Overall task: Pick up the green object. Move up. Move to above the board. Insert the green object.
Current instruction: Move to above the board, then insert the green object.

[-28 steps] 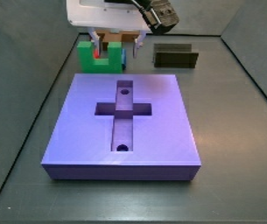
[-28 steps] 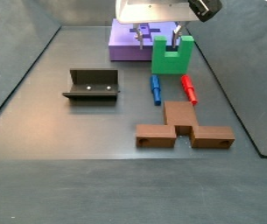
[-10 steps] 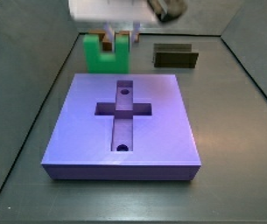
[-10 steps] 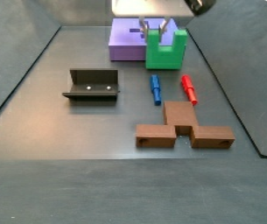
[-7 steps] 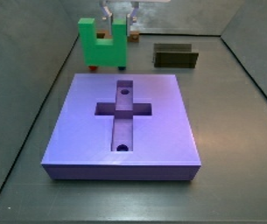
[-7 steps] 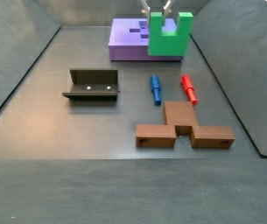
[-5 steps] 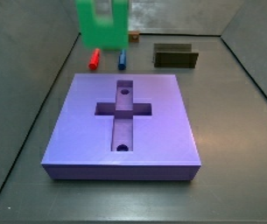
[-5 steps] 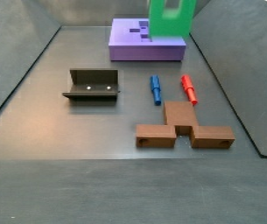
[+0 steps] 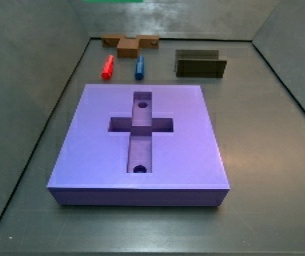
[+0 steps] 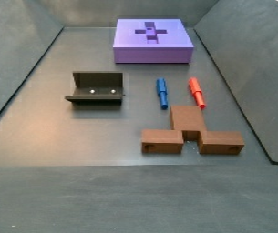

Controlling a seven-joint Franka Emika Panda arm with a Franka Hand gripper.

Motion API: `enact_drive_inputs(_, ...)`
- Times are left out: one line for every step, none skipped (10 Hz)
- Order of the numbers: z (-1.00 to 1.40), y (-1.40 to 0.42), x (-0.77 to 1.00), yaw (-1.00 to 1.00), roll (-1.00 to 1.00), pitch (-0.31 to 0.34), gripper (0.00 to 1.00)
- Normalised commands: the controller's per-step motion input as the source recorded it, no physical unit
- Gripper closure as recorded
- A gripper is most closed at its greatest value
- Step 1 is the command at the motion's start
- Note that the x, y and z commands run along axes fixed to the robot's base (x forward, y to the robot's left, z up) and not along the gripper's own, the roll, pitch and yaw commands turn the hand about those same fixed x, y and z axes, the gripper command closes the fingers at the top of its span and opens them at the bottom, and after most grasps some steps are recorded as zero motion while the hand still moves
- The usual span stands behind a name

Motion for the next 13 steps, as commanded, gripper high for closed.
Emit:
enact_drive_inputs(0.38,-1.40,0.24,-0.02,0.08,0.181,1.00)
enact_drive_inputs(0.37,-1.40,0.29,0.00,0.15,0.217,1.00)
enact_drive_inputs(0.25,-0.97,0.29,0.01,0.09,0.223,1.00)
enact_drive_inputs(0.18,-0.66,0.22,0.01,0.08,0.195,1.00)
enact_drive_inputs(0.12,-0.41,0.14,0.01,0.09,0.144,1.00)
enact_drive_inputs(0.08,-0.24,0.09,0.01,0.07,0.102,1.00)
enact_drive_inputs(-0.25,-0.08,0.00,0.00,-0.07,-0.044,1.00)
enact_drive_inputs(-0.03,-0.17,-0.05,0.01,0.00,-0.011,1.00)
enact_drive_inputs(-0.12,-0.15,0.08,0.00,0.00,0.000,1.00)
enact_drive_inputs(-0.64,-0.42,0.38,0.00,0.05,-0.067,1.00)
enact_drive_inputs(-0.89,-0.40,0.45,0.00,-0.04,-0.197,1.00)
enact_drive_inputs(-0.70,-0.36,0.38,0.02,-0.07,-0.287,1.00)
enact_drive_inputs(-0.57,-0.26,0.15,0.00,-0.08,-0.350,1.00)
